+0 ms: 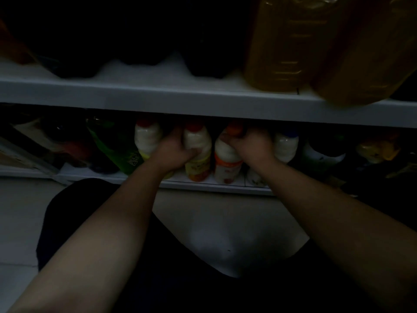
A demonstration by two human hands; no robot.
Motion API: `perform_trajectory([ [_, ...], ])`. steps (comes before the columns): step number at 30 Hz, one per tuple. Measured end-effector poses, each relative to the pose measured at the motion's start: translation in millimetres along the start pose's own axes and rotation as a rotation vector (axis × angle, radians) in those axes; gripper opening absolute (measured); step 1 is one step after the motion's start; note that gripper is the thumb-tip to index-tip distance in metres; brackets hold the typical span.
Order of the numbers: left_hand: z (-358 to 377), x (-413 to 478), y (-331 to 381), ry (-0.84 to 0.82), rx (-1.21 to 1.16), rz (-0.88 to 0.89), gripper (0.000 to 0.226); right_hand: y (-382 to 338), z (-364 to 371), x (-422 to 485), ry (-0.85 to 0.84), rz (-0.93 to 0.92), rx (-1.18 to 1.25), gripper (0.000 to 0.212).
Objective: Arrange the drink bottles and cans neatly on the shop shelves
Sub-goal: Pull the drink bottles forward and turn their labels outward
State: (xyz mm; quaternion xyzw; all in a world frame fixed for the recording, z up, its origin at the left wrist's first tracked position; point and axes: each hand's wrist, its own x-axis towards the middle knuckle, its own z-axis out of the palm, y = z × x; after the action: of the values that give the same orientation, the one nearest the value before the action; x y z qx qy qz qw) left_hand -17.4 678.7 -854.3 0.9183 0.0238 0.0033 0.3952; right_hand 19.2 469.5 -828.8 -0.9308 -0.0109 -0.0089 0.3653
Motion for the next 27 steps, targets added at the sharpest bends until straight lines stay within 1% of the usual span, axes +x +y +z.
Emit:
perform_trajectory([
  [1,3,-1,2,0.004,0.009,0.004,0.089,0,2,3,-0.015,0.012,-0.004,0.061],
  [2,6,-3,4,0.017,0.029,0.005,0.094,1,1,6,-0.070,0.024,0.007,0.060],
  [4,13,-3,8,0.083,0.101,-0.011,0.098,4,-3,11,-0.249,0.068,0.086,0.058],
  [6,15,0,9,0.149,0.136,-0.035,0.093,10,-8,12,-0.372,0.076,0.119,0.060],
  [7,14,2,9,0.149,0.128,-0.039,0.089,12,-10,12,-0.380,0.060,0.105,0.061],
  [10,8,9,4,0.069,0.060,-0.032,0.081,13,-10,12,-0.296,0.002,0.003,0.066],
  [12,3,11,3,0.016,-0.008,-0.038,0.080,13,-7,13,-0.218,-0.006,-0.053,0.073],
  [14,1,13,1,-0.030,-0.051,-0.047,0.082,13,-3,12,-0.194,0.021,-0.029,0.071],
  [15,1,13,1,-0.046,-0.053,-0.050,0.083,14,-1,12,-0.218,0.038,0.003,0.067],
  [17,4,10,1,-0.024,-0.036,-0.054,0.085,19,3,11,-0.307,0.059,0.102,0.061],
  [19,11,7,4,0.078,-0.018,-0.053,0.092,23,4,10,-0.312,0.055,0.156,0.064],
  [21,17,7,7,0.155,0.015,-0.052,0.096,26,3,8,-0.236,0.034,0.144,0.065],
  [22,18,8,7,0.167,0.022,-0.043,0.094,27,4,7,-0.198,0.026,0.131,0.066],
  [25,17,12,6,0.142,-0.053,-0.029,0.083,27,9,1,-0.081,0.031,0.115,0.075],
  [27,14,12,6,0.100,-0.115,-0.023,0.080,29,13,-2,-0.045,0.016,0.077,0.075],
])
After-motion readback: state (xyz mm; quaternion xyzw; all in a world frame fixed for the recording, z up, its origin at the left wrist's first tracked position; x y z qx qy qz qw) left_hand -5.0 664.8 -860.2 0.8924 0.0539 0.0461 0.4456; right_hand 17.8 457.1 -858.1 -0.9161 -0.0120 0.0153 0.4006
